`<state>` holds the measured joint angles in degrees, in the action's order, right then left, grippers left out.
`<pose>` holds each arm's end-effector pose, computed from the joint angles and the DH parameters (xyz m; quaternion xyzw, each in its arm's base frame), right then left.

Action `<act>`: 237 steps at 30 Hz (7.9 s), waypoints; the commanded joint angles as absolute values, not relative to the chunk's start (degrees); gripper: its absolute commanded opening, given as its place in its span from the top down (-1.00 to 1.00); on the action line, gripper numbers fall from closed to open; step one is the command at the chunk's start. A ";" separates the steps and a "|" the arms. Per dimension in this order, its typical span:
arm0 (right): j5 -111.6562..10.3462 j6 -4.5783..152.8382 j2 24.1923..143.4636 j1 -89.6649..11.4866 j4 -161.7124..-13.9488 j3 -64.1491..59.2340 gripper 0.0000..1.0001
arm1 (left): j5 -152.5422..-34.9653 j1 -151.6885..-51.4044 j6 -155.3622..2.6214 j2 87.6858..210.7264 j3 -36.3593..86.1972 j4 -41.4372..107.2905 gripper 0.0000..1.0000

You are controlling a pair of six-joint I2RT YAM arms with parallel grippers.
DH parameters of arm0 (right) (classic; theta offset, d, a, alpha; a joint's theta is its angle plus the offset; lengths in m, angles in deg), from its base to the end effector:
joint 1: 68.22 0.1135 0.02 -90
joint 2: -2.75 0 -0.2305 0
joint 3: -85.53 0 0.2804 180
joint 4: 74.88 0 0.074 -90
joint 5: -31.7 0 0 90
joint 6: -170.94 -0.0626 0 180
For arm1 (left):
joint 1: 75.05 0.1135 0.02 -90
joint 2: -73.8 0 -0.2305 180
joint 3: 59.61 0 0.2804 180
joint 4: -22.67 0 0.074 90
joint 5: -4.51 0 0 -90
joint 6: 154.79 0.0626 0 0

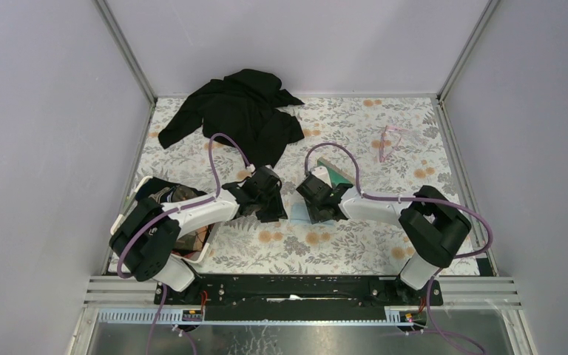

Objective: Organize the sunglasses
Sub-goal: Pick up the glasses cleaning cloth from the center of the board, then place the glasses cleaning cloth in the sunglasses case.

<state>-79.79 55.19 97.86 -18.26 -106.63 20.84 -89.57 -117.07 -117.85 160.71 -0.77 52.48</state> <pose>0.2389 0.2487 0.0842 -0.1561 0.9418 0.0021 0.2976 0.2403 -0.2226 0.0962 -0.0826 0.9569 -0.2271 0.1614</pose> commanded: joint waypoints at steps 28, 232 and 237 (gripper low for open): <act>-87.24 52.85 86.46 -17.82 -110.91 20.12 -0.09 | -89.22 -119.24 -118.44 161.61 1.38 51.12 0.22; -78.60 45.53 77.66 -35.59 -89.98 33.25 1.00 | -112.10 -108.72 -92.55 198.83 43.38 47.68 1.00; -77.95 45.03 79.52 -35.53 -88.76 34.32 1.00 | -113.03 -108.71 -92.48 200.74 43.56 47.90 1.00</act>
<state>-77.19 45.09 78.38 -35.27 -90.81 33.23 -111.51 -109.09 -93.94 198.57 43.31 49.90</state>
